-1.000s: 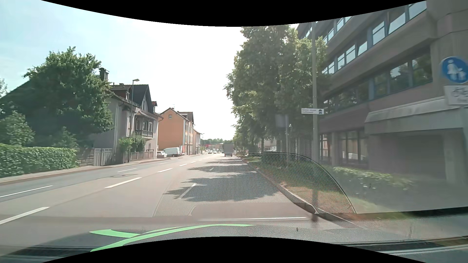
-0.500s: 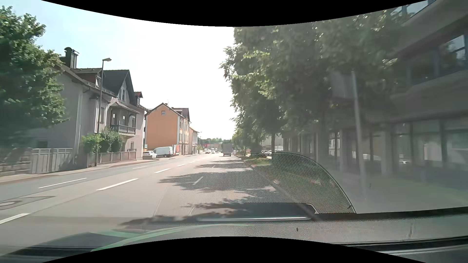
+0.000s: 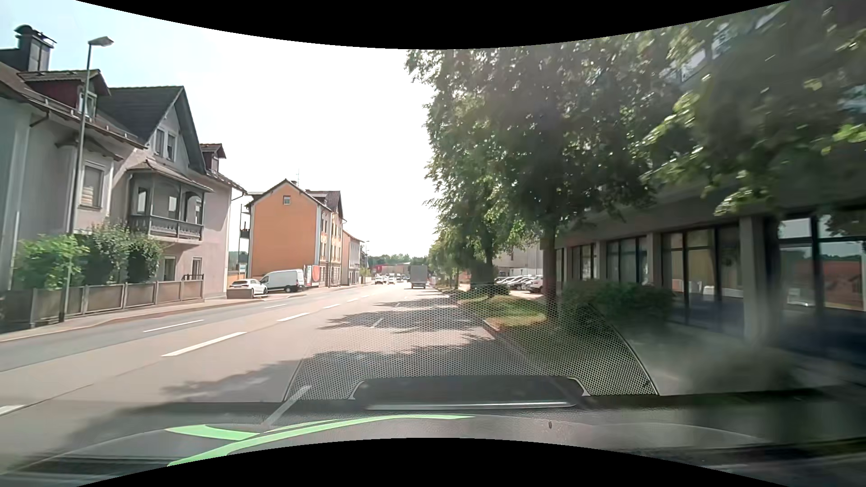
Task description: Follow the waypoints while adhering to traffic rules and regulations
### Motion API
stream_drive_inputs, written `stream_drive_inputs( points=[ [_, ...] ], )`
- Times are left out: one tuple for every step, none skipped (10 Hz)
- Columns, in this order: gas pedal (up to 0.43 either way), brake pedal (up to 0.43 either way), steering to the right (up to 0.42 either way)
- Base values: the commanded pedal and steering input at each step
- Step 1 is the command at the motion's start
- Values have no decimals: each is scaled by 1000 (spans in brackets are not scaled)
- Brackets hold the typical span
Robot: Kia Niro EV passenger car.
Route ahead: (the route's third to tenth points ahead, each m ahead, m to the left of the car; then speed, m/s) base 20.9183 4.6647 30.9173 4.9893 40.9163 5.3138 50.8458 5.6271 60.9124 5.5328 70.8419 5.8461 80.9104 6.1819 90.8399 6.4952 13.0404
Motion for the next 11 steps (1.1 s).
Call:
stream_drive_inputs(
  points=[
    [110, 0, 0],
    [110, 0, 0],
    [110, 0, 0],
    [110, 0, -1],
    [110, 0, -1],
    [110, 0, -1],
    [110, 0, -2],
    [110, 0, -2],
    [110, 0, -3],
    [110, 0, -3],
    [110, 0, -3]
  ],
)
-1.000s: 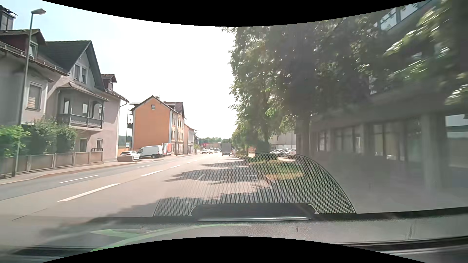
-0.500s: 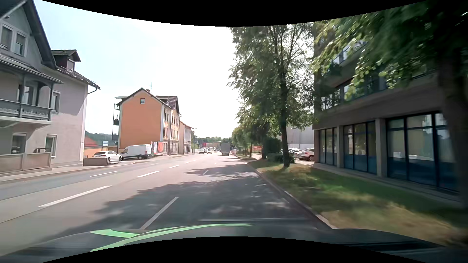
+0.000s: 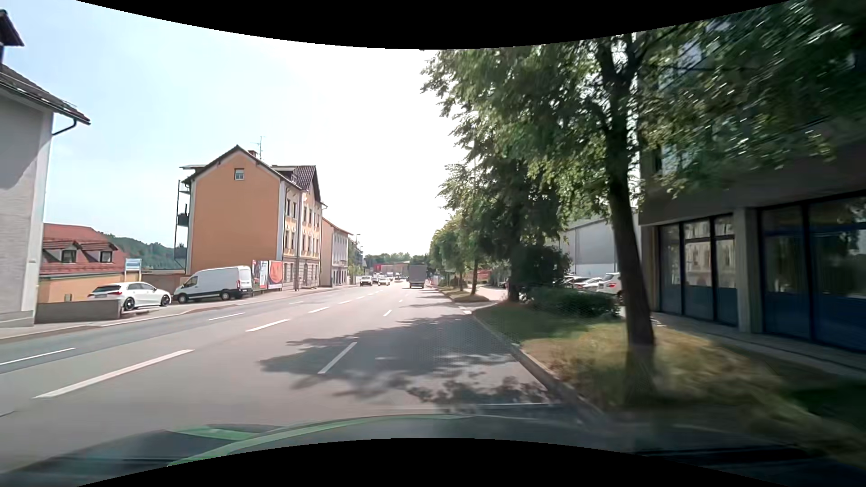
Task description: Follow the waypoints while adhering to traffic rules and regulations
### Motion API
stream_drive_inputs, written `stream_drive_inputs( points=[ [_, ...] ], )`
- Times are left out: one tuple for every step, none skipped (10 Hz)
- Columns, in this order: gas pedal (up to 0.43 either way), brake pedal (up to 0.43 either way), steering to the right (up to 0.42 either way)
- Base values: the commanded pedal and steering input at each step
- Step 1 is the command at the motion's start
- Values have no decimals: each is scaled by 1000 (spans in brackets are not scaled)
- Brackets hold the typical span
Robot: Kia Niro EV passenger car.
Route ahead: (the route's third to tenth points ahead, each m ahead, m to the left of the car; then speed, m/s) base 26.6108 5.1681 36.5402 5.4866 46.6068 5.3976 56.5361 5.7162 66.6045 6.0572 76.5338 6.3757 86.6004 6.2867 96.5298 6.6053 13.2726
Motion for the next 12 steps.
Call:
stream_drive_inputs(
  points=[
    [110, 0, -4],
    [87, 0, -4],
    [79, 0, -4],
    [79, 0, -3],
    [79, 0, -4],
    [79, 0, -4],
    [79, 0, -4],
    [79, 0, -4],
    [79, 0, -4],
    [79, 0, -4],
    [79, 0, -4],
    [79, 0, -4]
  ],
)
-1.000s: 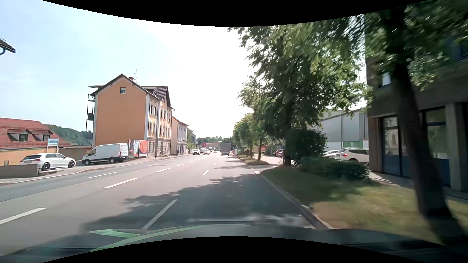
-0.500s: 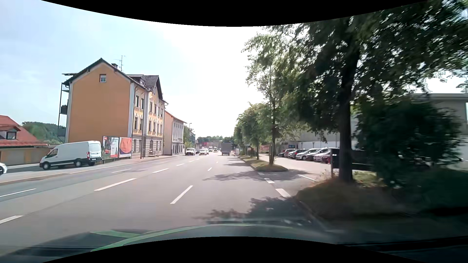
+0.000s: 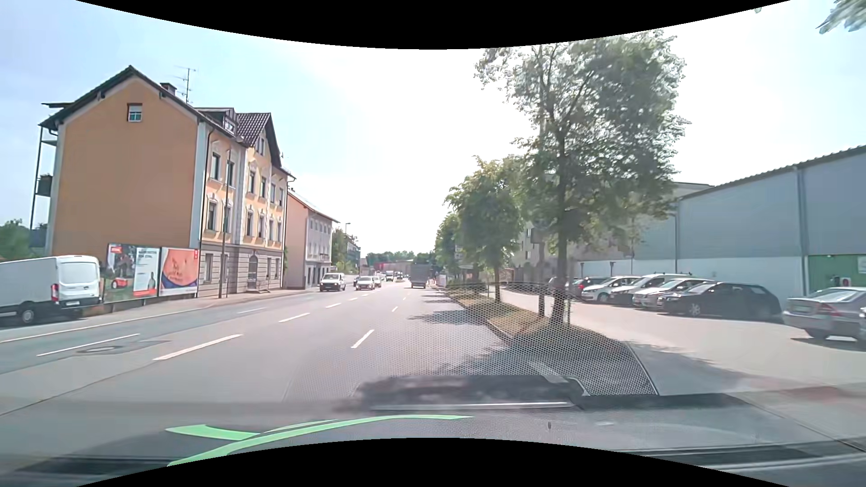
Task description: Follow the waypoints while adhering to traffic rules and regulations
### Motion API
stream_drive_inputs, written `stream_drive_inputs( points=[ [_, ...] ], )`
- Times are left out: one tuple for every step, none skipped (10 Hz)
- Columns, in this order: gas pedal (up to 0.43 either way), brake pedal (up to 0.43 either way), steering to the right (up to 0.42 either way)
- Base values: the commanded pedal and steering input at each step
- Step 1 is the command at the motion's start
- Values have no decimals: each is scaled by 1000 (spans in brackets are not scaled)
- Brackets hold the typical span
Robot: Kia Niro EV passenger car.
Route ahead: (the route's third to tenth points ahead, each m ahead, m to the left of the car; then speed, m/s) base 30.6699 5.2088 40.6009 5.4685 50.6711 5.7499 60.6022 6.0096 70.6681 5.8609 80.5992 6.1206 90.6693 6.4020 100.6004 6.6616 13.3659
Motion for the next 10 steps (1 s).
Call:
stream_drive_inputs(
  points=[
    [79, 0, -4],
    [79, 0, -4],
    [79, 0, -4],
    [79, 0, -4],
    [79, 0, -4],
    [79, 0, -4],
    [79, 0, -4],
    [79, 0, -3],
    [79, 0, -3],
    [79, 0, -3]
  ],
)
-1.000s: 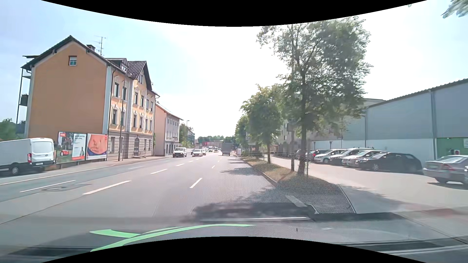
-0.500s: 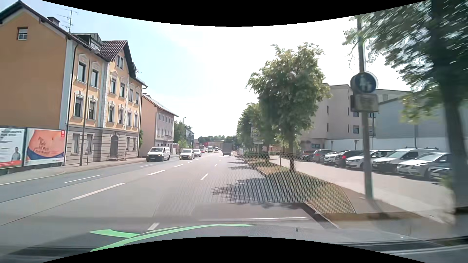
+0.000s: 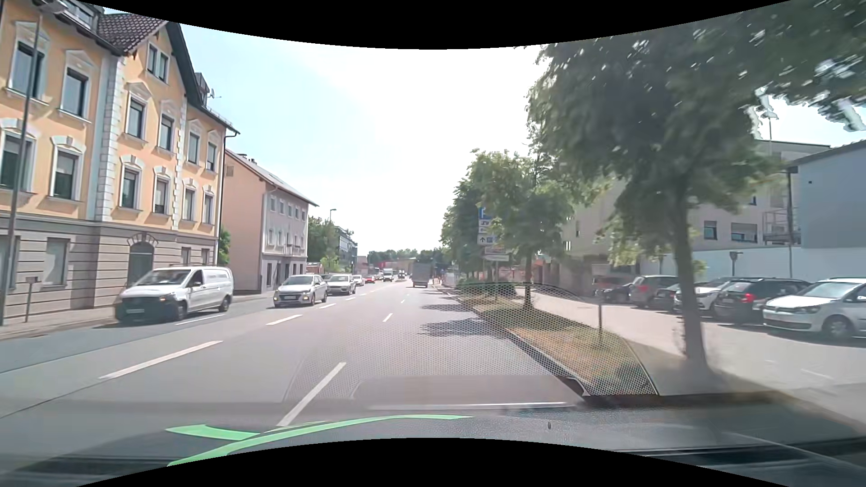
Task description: Follow the waypoints while adhering to traffic rules and regulations
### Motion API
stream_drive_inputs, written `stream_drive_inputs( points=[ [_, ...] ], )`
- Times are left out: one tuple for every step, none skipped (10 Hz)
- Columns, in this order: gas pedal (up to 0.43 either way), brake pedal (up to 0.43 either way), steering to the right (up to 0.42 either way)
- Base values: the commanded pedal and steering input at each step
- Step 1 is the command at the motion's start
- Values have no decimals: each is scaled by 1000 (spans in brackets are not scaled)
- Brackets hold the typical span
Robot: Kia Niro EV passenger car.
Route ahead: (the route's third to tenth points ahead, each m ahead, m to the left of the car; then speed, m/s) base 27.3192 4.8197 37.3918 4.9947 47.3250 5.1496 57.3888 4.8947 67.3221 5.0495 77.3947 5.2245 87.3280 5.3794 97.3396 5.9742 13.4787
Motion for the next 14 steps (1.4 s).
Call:
stream_drive_inputs(
  points=[
    [67, 0, -3],
    [47, 0, -3],
    [47, 0, -3],
    [47, 0, -3],
    [47, 0, -3],
    [47, 0, -3],
    [47, 0, -3],
    [47, 0, -3],
    [47, 0, -3],
    [47, 0, -3],
    [47, 0, -3],
    [47, 0, -3],
    [47, 0, -3],
    [47, 0, -3]
  ],
)
